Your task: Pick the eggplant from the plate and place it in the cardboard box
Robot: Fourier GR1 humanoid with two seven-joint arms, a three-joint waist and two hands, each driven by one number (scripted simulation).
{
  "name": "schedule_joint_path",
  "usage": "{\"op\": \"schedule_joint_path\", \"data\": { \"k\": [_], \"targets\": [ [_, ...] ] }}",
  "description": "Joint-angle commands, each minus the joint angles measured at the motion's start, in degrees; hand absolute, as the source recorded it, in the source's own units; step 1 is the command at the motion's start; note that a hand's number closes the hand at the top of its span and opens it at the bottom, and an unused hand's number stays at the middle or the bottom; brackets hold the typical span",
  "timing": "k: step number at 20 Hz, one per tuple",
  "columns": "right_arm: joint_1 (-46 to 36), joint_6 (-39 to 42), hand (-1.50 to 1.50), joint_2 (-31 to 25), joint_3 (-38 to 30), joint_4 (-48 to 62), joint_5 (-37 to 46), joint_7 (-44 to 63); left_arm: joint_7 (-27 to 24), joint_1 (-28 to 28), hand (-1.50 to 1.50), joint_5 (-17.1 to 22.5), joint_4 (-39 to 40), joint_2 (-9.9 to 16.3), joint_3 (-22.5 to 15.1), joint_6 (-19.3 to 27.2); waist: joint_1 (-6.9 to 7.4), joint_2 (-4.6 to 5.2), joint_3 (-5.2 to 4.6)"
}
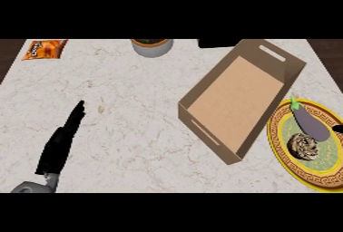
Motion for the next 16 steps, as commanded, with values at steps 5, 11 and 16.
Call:
{"op": "schedule_joint_path", "data": {
  "k": [5,11,16],
  "targets": [
    [8.2,19.1,-1.50,-18.1,-5.0,8.6,5.1,-27.1,0.3,-1.6,0.00,-2.6,1.1,2.4,-0.1,-0.5,2.05,0.22,-0.04],
    [9.5,21.7,-1.50,-30.1,-1.2,14.2,17.4,-32.9,4.3,-6.3,0.00,-4.2,1.2,1.3,-1.3,-1.0,4.25,0.25,-0.30],
    [8.0,27.1,-1.50,-32.2,2.1,10.4,19.4,-27.6,3.3,-6.1,0.00,-4.3,2.6,1.5,0.2,-3.5,4.22,-0.05,-0.46]
  ]
}}
